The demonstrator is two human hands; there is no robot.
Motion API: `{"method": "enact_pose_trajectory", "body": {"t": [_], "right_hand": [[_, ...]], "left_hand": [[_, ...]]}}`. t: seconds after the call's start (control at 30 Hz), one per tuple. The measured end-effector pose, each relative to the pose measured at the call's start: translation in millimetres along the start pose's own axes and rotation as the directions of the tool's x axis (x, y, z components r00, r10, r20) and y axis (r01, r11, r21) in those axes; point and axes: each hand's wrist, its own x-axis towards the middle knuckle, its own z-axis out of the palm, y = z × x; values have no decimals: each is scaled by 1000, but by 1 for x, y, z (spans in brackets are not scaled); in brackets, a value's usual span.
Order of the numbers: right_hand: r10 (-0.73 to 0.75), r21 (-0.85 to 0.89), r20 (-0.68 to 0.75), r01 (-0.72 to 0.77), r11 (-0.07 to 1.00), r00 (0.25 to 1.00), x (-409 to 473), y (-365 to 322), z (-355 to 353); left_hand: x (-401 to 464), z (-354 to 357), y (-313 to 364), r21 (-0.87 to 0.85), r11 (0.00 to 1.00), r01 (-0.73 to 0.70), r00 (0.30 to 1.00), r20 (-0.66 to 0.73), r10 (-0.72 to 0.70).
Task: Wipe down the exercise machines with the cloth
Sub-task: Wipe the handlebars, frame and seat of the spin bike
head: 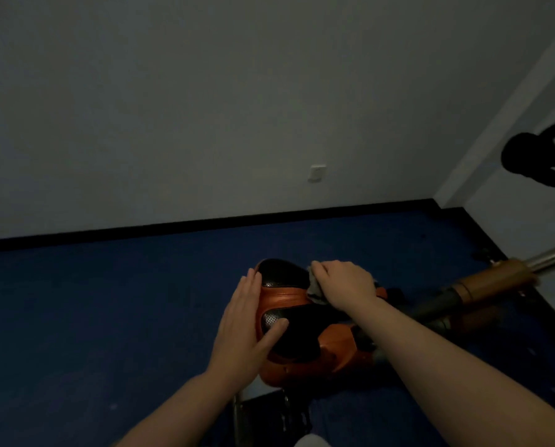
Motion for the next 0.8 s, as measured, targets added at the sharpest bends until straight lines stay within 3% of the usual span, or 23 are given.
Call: {"method": "enact_pose_trajectory", "body": {"t": [0.07, 0.13, 0.2, 0.27, 0.33, 0.4, 0.5, 0.57, 0.7, 0.8], "right_hand": [[153, -15, 35, -152, 988, 988, 6, -13, 1], [195, -2, -63, -195, 981, 979, 7, -42, 11], [124, 105, -267, -99, 989, 956, -9, -71, 27], [40, 174, -323, 17, 985, 945, -30, -78, 33], [31, 175, -274, 18, 984, 961, -41, -57, 40], [172, 187, -252, -126, 974, 952, -45, -32, 44], [474, 234, -186, -430, 872, 861, -34, -42, 36], [595, 269, -142, -548, 792, 791, -31, -74, 31], [598, 228, -28, -577, 784, 801, -51, -117, 34], [706, 264, 18, -685, 679, 708, -51, -122, 33]], "left_hand": [[11, -5, -1, -67, 998, -8, 1000, -29, 7], [26, -10, 3, -180, 982, 50, 998, -27, -56], [42, -16, 8, -232, 971, 53, 998, 30, -48], [56, -23, 7, -227, 974, 5, 995, 100, 18], [68, -29, 3, -188, 982, -20, 982, 183, 55], [79, -35, -1, -154, 986, -72, 961, 254, 110], [98, -38, -6, -113, 979, -172, 904, 376, 203], [108, -37, -12, -82, 962, -259, 849, 455, 267], [122, -42, -26, -121, 910, -397, 740, 544, 396], [126, -43, -27, -151, 900, -409, 722, 549, 421]]}}
